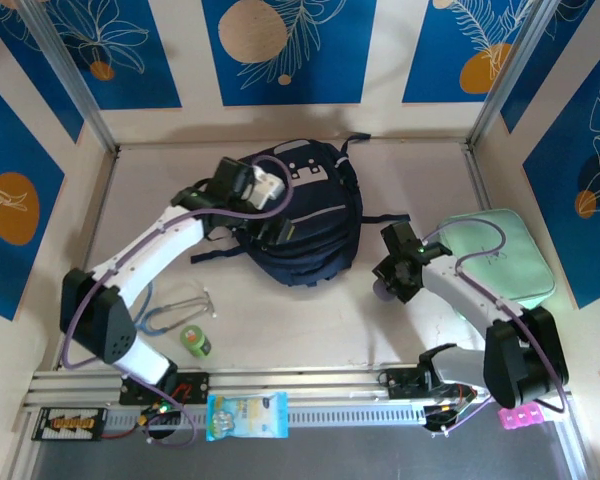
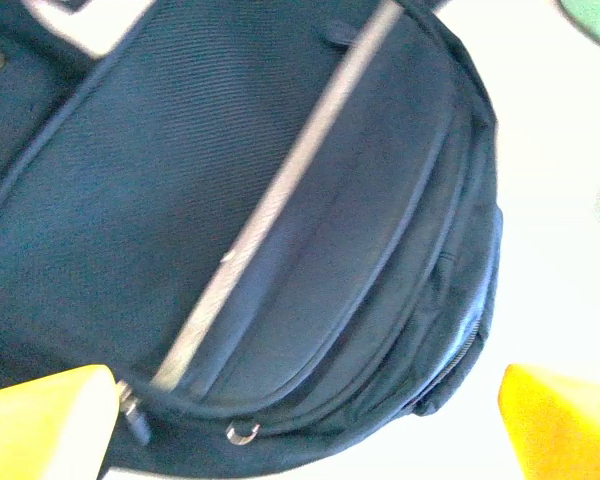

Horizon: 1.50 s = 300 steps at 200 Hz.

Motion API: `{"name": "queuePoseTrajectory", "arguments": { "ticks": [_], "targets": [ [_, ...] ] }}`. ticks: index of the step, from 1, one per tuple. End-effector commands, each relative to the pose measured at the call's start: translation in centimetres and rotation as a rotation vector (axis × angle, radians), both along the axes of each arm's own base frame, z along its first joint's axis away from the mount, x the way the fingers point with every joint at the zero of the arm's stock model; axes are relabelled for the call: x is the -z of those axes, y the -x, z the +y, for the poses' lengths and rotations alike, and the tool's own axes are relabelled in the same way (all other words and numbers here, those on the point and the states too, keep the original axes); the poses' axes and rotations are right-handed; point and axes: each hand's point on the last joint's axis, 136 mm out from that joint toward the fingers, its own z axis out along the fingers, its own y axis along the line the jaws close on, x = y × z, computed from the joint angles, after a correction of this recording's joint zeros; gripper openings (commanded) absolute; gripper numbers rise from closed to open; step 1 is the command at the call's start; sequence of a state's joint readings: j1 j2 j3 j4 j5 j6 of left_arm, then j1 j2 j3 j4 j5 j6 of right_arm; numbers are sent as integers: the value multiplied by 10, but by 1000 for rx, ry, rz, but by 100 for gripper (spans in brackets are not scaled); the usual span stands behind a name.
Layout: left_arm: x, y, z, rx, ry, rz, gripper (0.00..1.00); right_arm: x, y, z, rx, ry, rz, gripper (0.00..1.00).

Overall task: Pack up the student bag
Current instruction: Pick up the glasses case from the middle-right of the table, then open the student bag at the center of the table.

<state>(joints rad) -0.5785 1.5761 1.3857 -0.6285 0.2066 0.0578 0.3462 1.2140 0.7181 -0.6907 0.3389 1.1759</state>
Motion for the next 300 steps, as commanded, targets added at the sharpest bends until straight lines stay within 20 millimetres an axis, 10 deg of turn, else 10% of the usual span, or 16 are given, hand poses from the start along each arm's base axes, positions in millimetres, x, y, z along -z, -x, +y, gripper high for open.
{"name": "queuePoseTrajectory", "arguments": {
  "ticks": [1, 103, 221, 300],
  "targets": [
    [18, 9, -16, 223, -171, -57, 91, -17, -8, 3, -35, -5, -61, 50],
    [80, -32, -35, 409, -538, -122, 35, -30, -7, 2, -30, -43, -113, 51],
    [28, -44, -41, 283, -229, 22, 0, -41, -17, 15, -70, -115, -182, 51],
    [-86, -31, -77, 251, 127, -61, 0, -133, -67, 91, -294, -476, -496, 52]
  ]
}}
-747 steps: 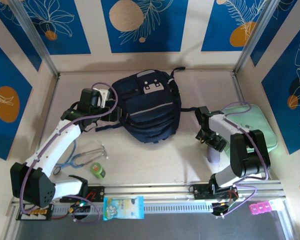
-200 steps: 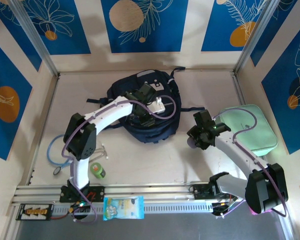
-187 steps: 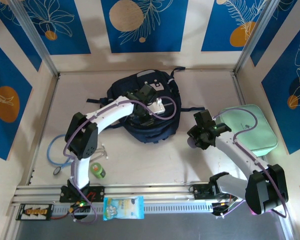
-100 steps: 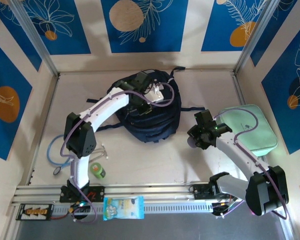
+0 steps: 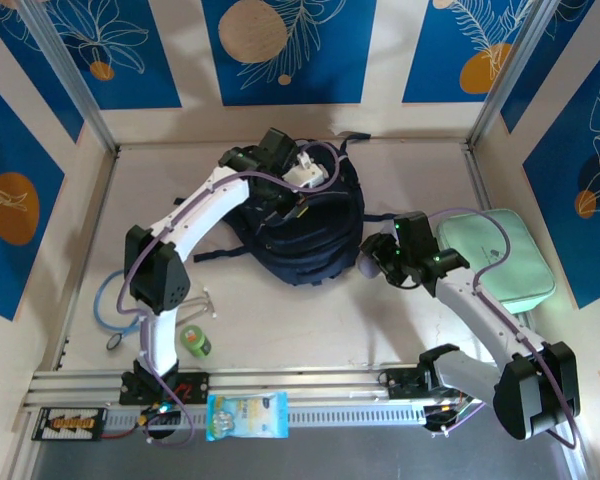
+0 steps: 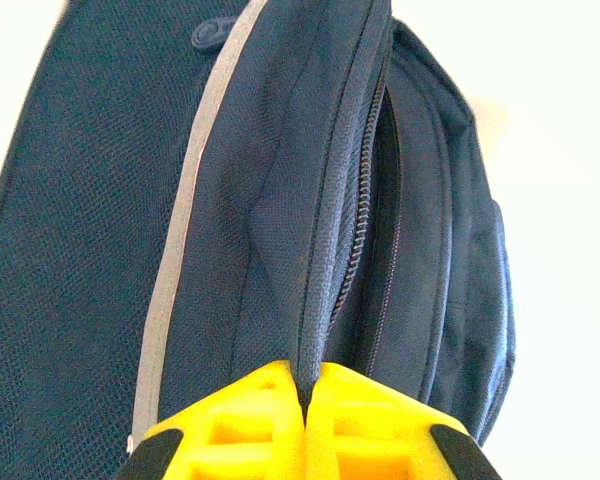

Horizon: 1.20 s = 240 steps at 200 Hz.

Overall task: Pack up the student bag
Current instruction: Open the student bag at the center of the table, then place the glasses case in the student bag.

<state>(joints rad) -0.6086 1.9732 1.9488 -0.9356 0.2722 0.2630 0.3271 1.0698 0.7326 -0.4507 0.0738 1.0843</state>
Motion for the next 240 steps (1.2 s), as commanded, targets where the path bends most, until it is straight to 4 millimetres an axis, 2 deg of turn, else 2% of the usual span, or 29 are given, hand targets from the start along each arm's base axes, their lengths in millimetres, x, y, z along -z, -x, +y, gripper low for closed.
{"name": "queuePoseTrajectory", "arguments": {
  "ticks": [1, 23, 42, 72, 95, 109, 132, 148, 179, 206, 240],
  "targets": [
    [-83, 10, -21, 19, 234, -73, 0, -61, -27, 34, -102, -166, -181, 52],
    [-103, 1, -23, -25, 276, -112, 0, -81, -48, 53, -136, -238, -215, 52],
    [-111, -7, -25, -71, 298, -121, 0, -87, -61, 70, -160, -260, -194, 52],
    [-111, -18, -28, -124, 313, -109, 0, -76, -75, 91, -134, -289, -91, 52],
    [-108, -22, -29, -150, 316, -95, 0, -65, -86, 93, -94, -261, -47, 52],
    [-108, -24, -29, -156, 313, -100, 0, -59, -91, 93, -87, -251, -39, 58],
    [-107, -23, -26, -158, 298, -109, 0, -57, -93, 100, -126, -267, -64, 75],
    [-107, -23, -25, -157, 295, -107, 0, -58, -92, 105, -168, -279, -67, 77],
    [-107, -23, -27, -154, 303, -103, 0, -51, -88, 102, -179, -254, -47, 75],
    [-107, -21, -27, -147, 303, -99, 0, -42, -86, 87, -140, -202, -34, 69],
    [-107, -17, -28, -134, 309, -81, 0, -41, -92, 67, -82, -129, -53, 62]
  ]
}}
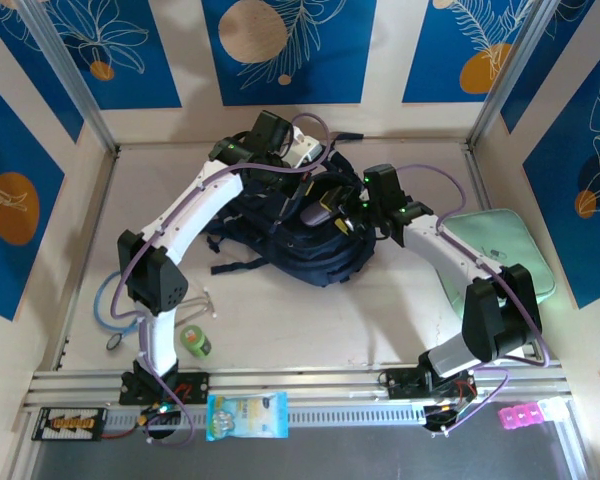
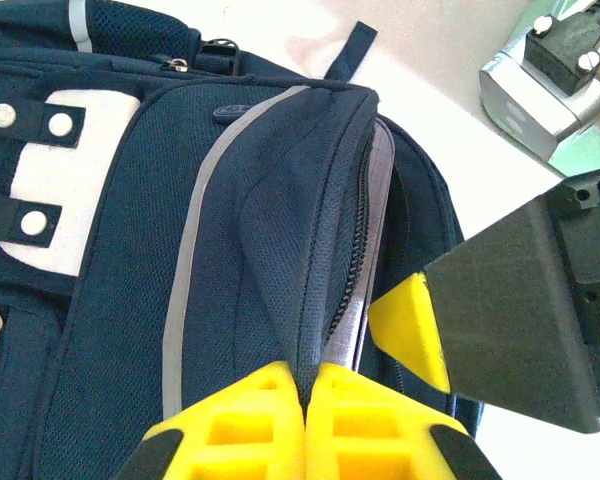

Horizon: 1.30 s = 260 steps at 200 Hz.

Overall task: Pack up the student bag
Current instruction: Place the glasses case in the student bag, then move the glasses case into the student bag, then close the student bag at the center of the table.

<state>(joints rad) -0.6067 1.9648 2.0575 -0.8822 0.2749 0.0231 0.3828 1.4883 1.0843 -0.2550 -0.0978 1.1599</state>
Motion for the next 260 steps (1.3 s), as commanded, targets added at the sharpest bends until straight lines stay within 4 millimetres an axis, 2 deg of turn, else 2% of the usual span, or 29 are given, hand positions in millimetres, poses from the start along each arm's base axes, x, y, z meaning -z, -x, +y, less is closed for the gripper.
{"name": "queuePoseTrajectory", "arguments": {
  "ticks": [1, 44, 54, 67, 89, 111, 126, 158, 186, 207, 236, 249, 260],
  "targets": [
    [-54, 2, -15, 46, 135, -94, 0, 0, 0, -20, 46, 74, -15, 61],
    [-51, 4, -16, 56, 133, -83, 0, 3, -22, -37, 109, 169, -31, 50],
    [-51, 5, -16, 58, 134, -81, 0, 5, -29, -36, 105, 176, -39, 43],
    [-51, 5, -16, 58, 131, -79, 0, 6, -37, -30, 83, 178, -46, 33],
    [-49, 6, -16, 61, 130, -73, 0, 14, -45, -20, 63, 189, -30, 28],
    [-48, 6, -16, 63, 131, -69, 0, 28, -48, -12, 59, 188, 3, 28],
    [-47, 6, -17, 63, 133, -65, 0, 33, -51, 2, 25, 161, -6, 27],
    [-45, 6, -17, 61, 130, -61, 0, 24, -57, 41, -86, 43, -92, 23],
    [-43, 5, -16, 60, 128, -58, 0, 24, -57, 53, -91, -12, -86, 23],
    [-41, 6, -17, 59, 128, -55, 0, 17, -53, 48, -67, -38, -106, 24],
    [-39, 7, -16, 58, 127, -49, 0, -3, -34, 24, -27, -11, -145, 30],
    [-36, 8, -16, 58, 128, -39, 5, -9, -19, 8, -4, 30, -154, 35],
    [-34, 12, -17, 69, 134, -27, 18, -9, -5, -7, 22, 78, -152, 40]
  ]
}}
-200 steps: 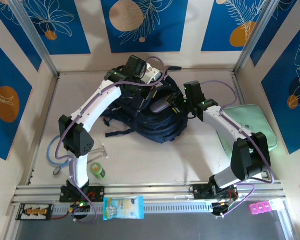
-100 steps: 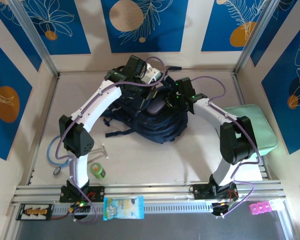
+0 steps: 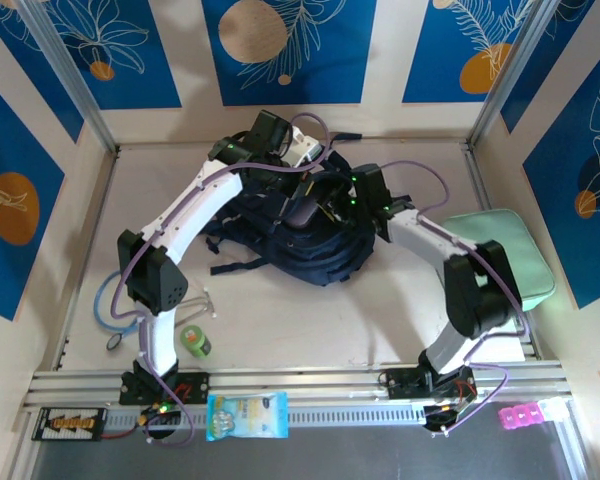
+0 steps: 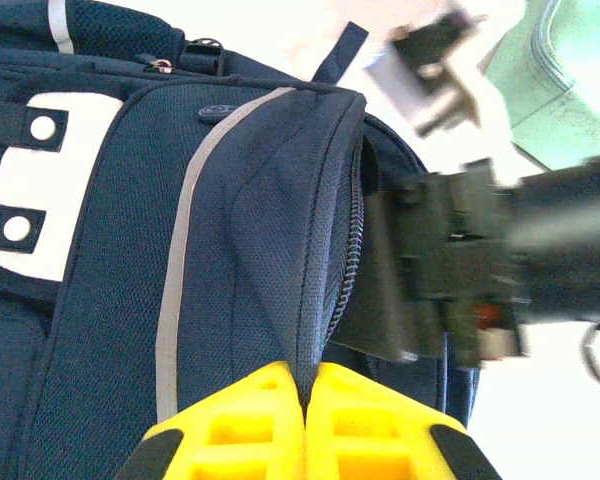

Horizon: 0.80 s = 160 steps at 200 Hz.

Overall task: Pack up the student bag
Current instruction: Close the student bag at the center of the table, then rotate the student bag at the center of the table.

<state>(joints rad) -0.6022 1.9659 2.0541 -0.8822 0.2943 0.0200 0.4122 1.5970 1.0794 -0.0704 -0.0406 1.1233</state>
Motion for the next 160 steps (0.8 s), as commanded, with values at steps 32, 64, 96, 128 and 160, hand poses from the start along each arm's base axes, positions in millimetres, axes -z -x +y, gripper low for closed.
{"name": "queuePoseTrajectory", "arguments": {
  "ticks": [32, 64, 96, 128, 160],
  "targets": [
    [-19, 29, -13, 121, 140, -9, 55, -9, 68, -78, 120, 251, -9, 49],
    [6, 29, 19, -7, 142, 46, 71, 10, 99, -112, 133, 364, 41, 52],
    [48, 14, 67, -256, 210, 228, 73, 6, 107, -100, 48, 338, 1, 60],
    [83, 4, 93, -397, 284, 386, 64, 13, 107, -73, -40, 276, 11, 62],
    [109, -6, 102, -446, 239, 448, 57, 32, 112, -62, -44, 260, 79, 62]
  ]
}}
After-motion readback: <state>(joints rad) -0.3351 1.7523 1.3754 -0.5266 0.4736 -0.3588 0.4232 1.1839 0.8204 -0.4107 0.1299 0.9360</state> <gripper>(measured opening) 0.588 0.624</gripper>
